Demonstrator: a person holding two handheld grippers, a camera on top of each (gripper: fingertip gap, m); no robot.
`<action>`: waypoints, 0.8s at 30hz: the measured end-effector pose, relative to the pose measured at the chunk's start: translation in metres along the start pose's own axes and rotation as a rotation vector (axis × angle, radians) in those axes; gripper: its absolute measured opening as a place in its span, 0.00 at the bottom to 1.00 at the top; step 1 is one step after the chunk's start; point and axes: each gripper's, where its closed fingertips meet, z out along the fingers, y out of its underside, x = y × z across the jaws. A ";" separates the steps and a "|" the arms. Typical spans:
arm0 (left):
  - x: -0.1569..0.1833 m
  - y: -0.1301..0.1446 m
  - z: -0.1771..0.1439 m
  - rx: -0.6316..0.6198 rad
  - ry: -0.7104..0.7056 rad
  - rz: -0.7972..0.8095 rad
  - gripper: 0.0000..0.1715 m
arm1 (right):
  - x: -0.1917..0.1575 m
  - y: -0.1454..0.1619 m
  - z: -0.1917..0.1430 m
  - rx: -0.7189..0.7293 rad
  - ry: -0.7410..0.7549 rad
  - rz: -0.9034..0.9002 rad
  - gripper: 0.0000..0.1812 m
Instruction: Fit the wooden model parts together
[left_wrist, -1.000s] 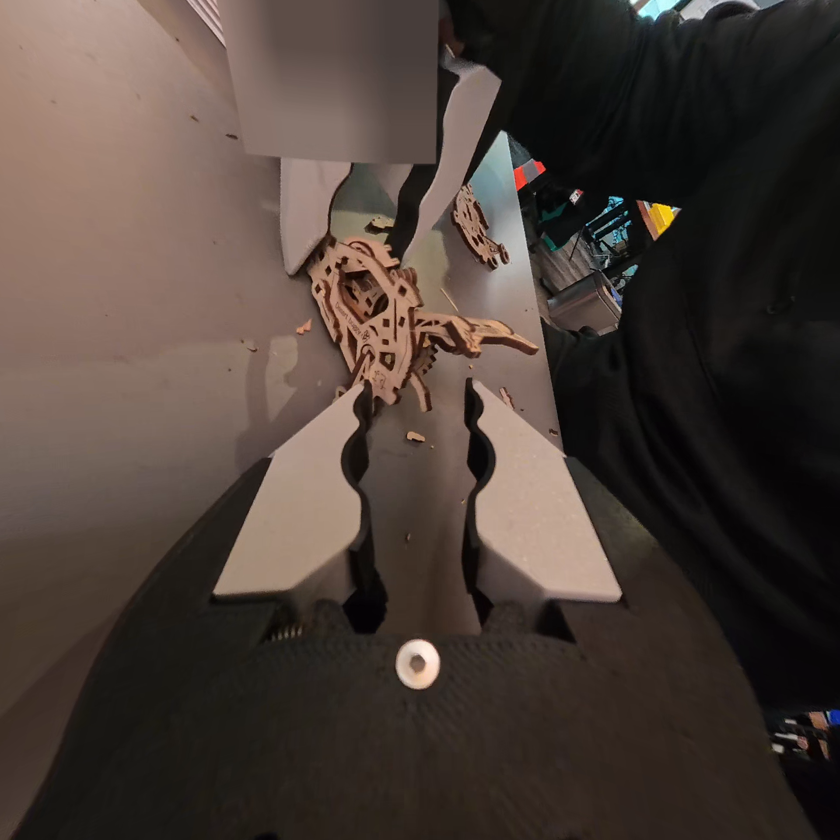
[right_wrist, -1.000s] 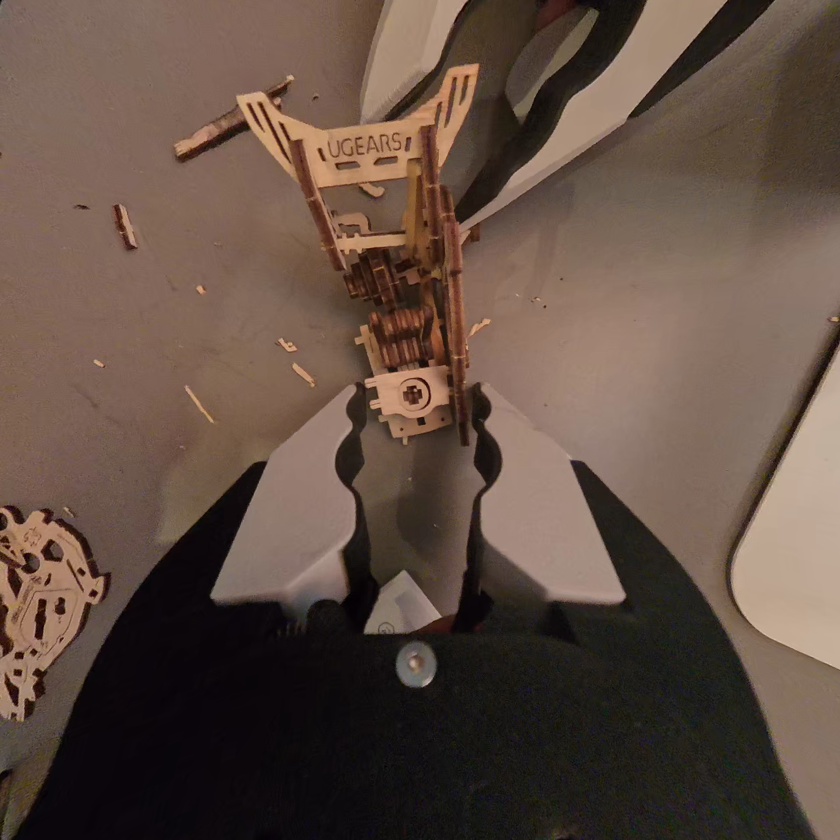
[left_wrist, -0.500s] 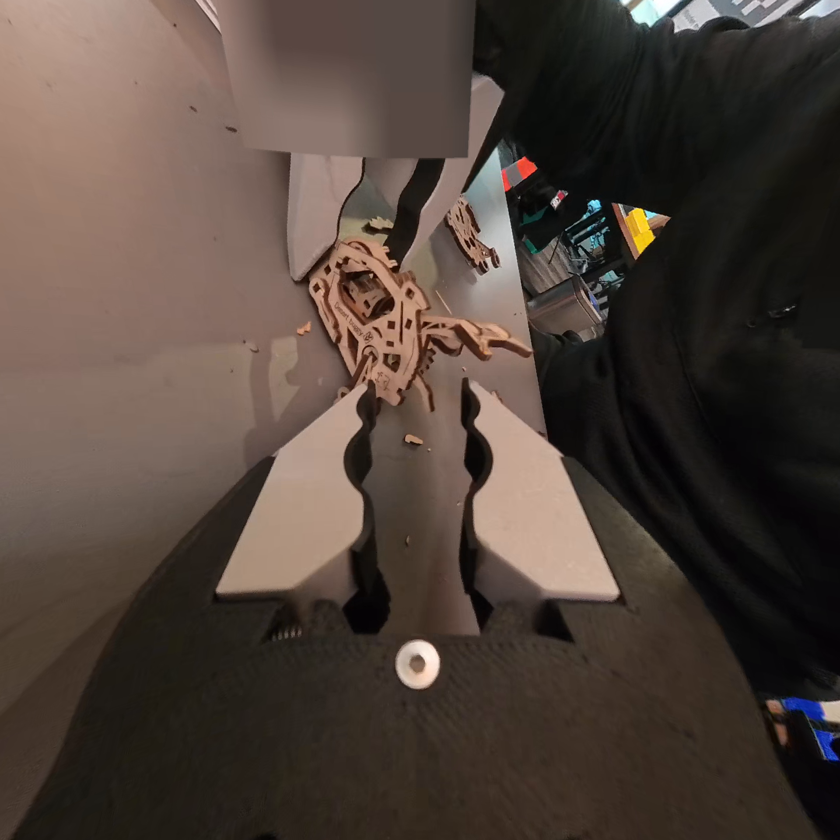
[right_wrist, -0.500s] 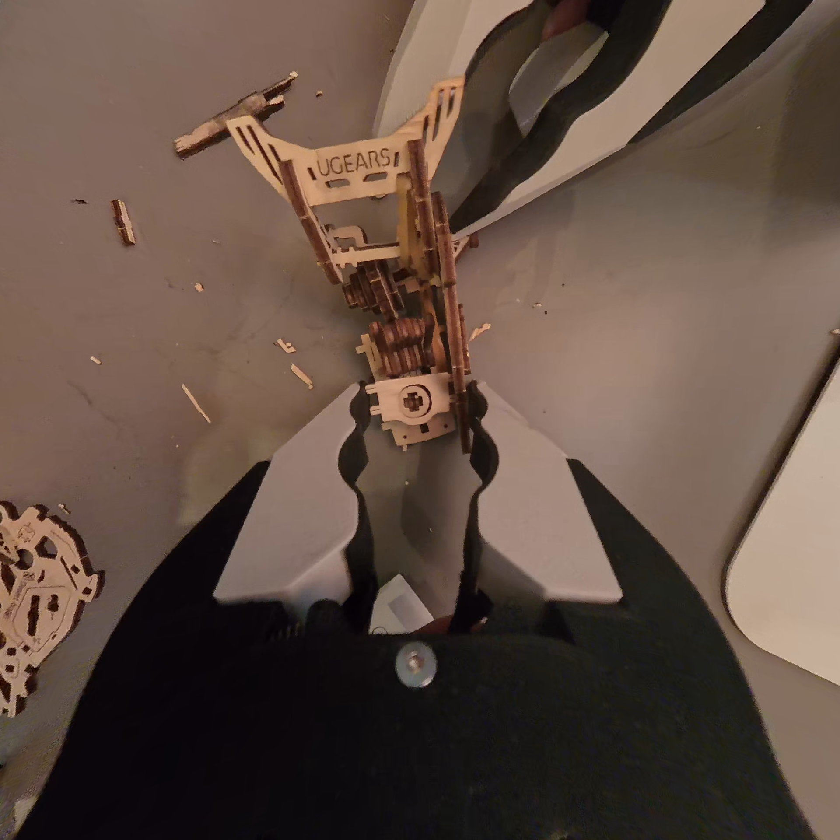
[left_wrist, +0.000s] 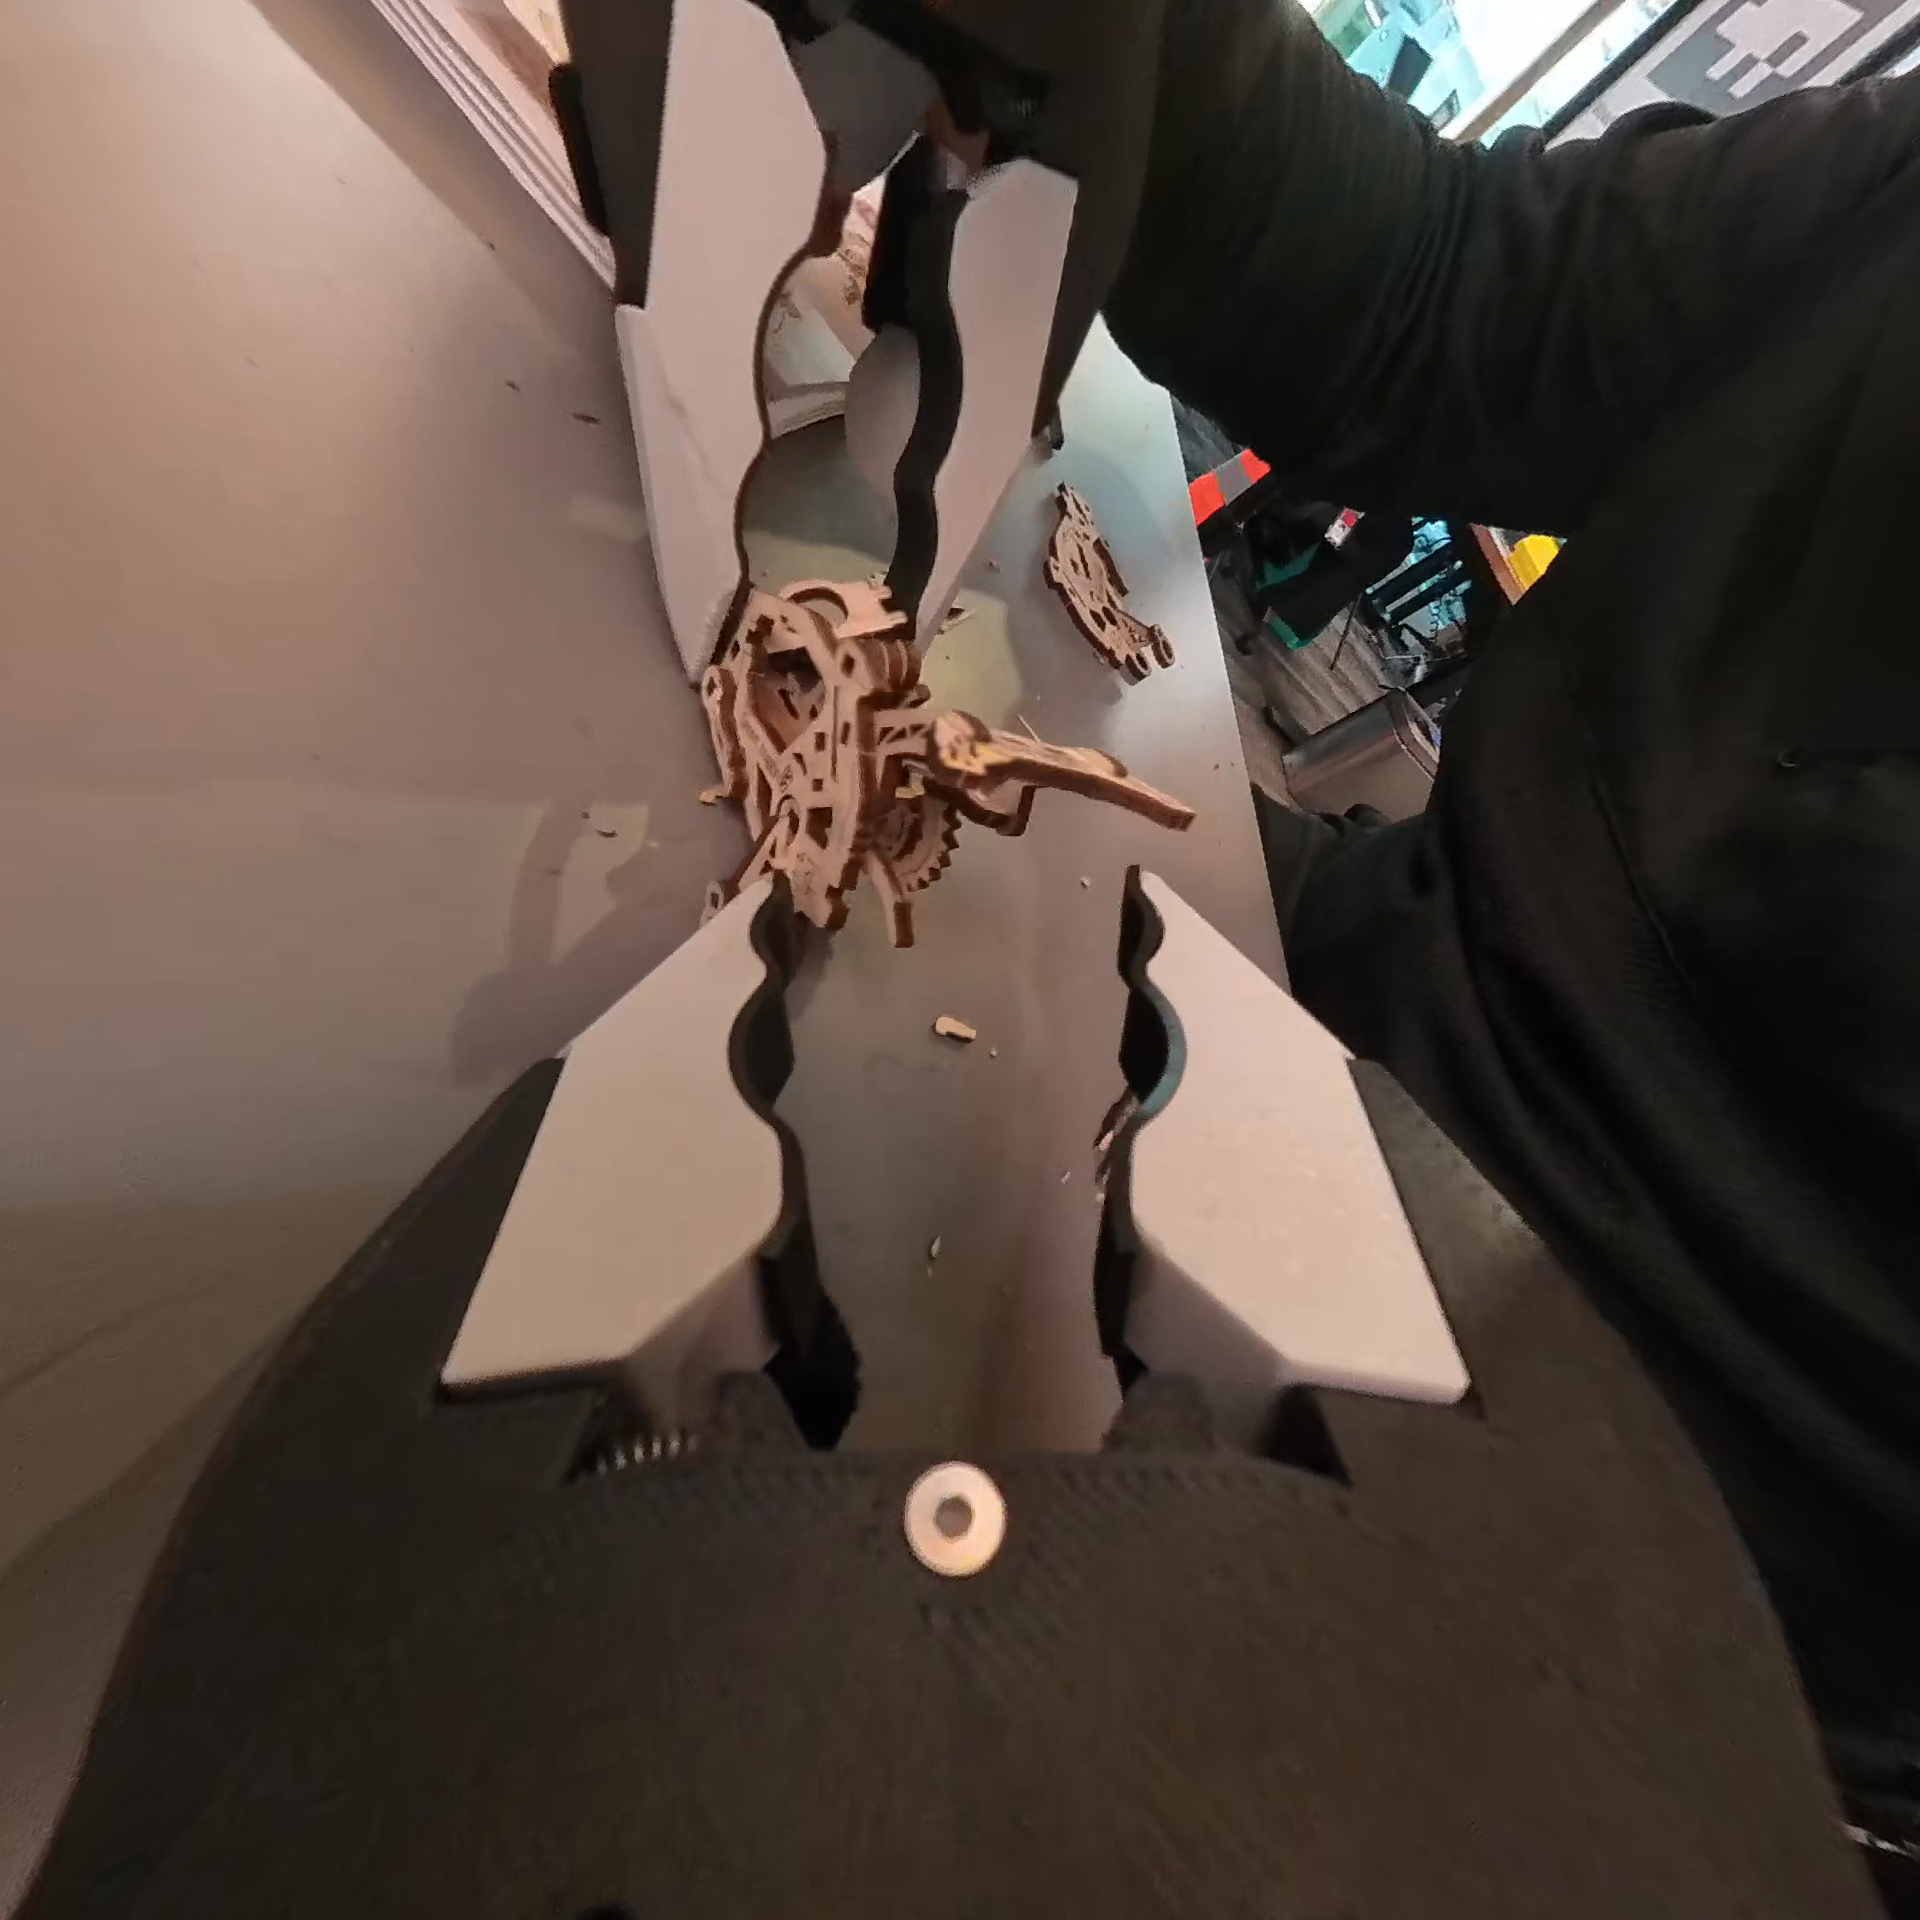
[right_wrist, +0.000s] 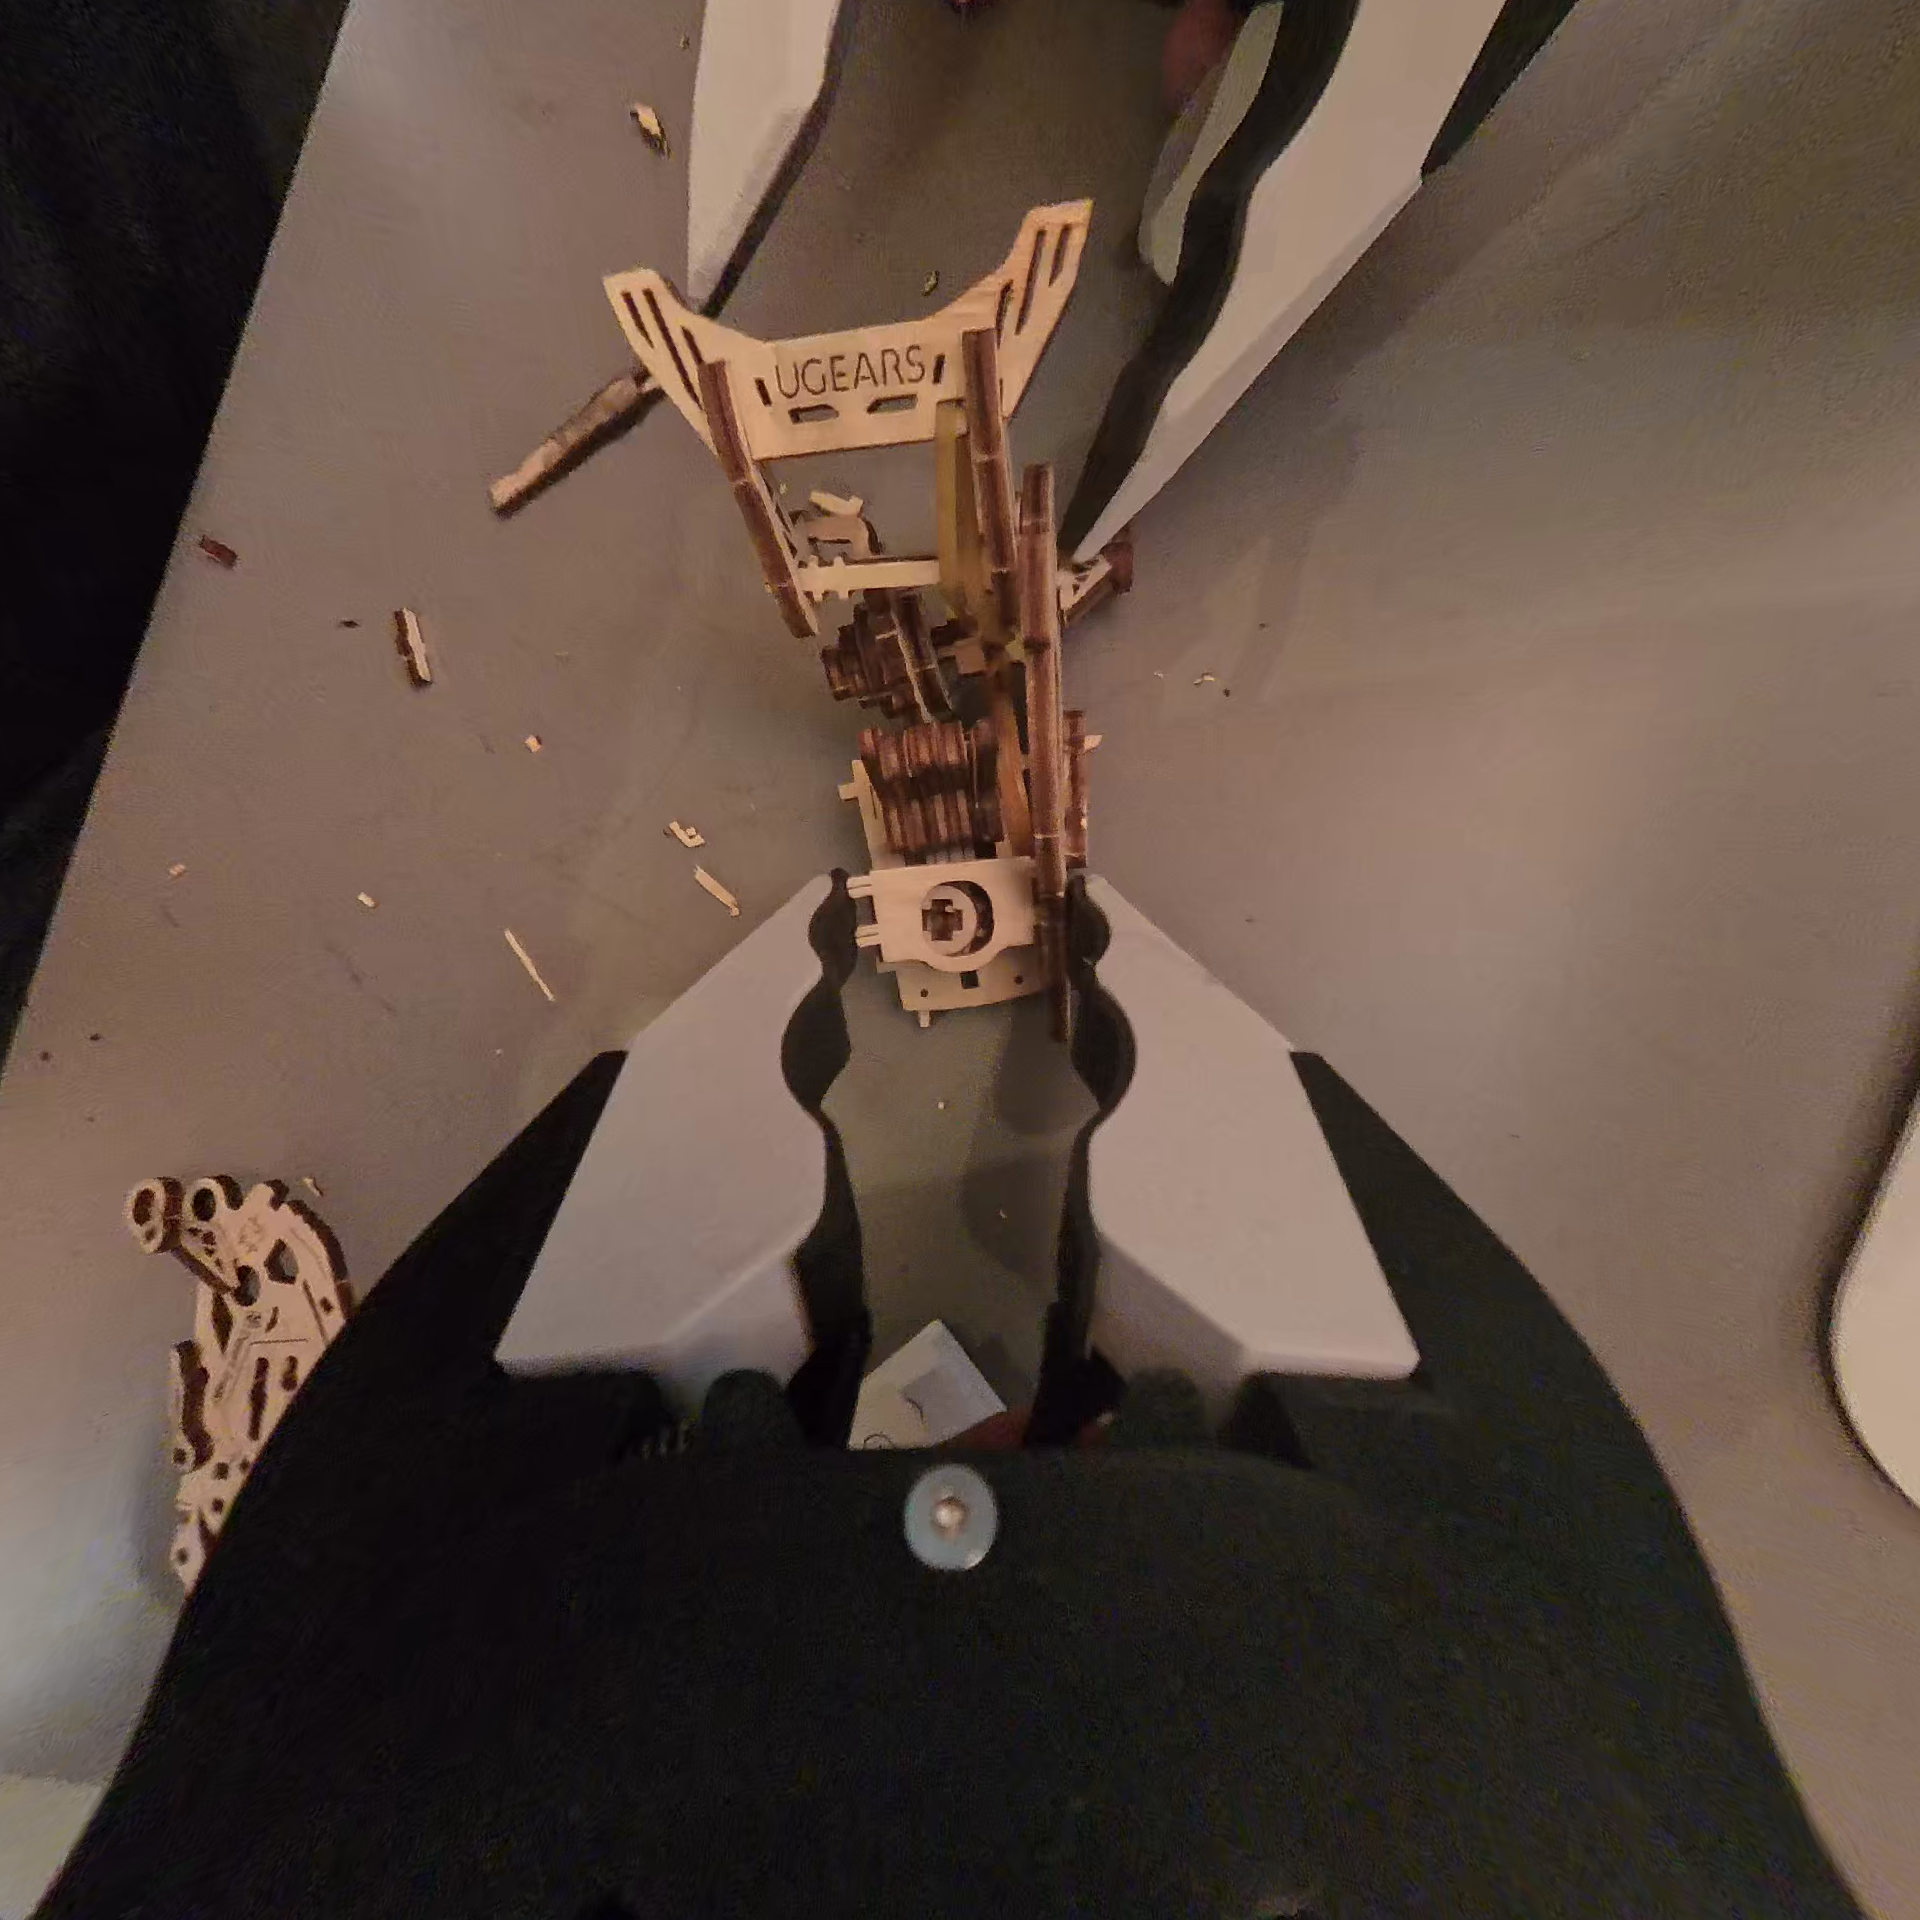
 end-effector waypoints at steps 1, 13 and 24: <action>0.000 0.000 0.001 0.000 -0.015 0.011 0.36 | 0.000 0.000 0.000 0.002 -0.010 0.012 0.21; -0.001 -0.014 -0.006 0.115 -0.116 0.089 0.18 | -0.011 -0.015 -0.016 0.172 -0.151 0.148 0.20; 0.022 -0.043 -0.022 0.353 -0.135 0.183 0.11 | -0.024 -0.041 -0.040 0.395 -0.236 0.248 0.20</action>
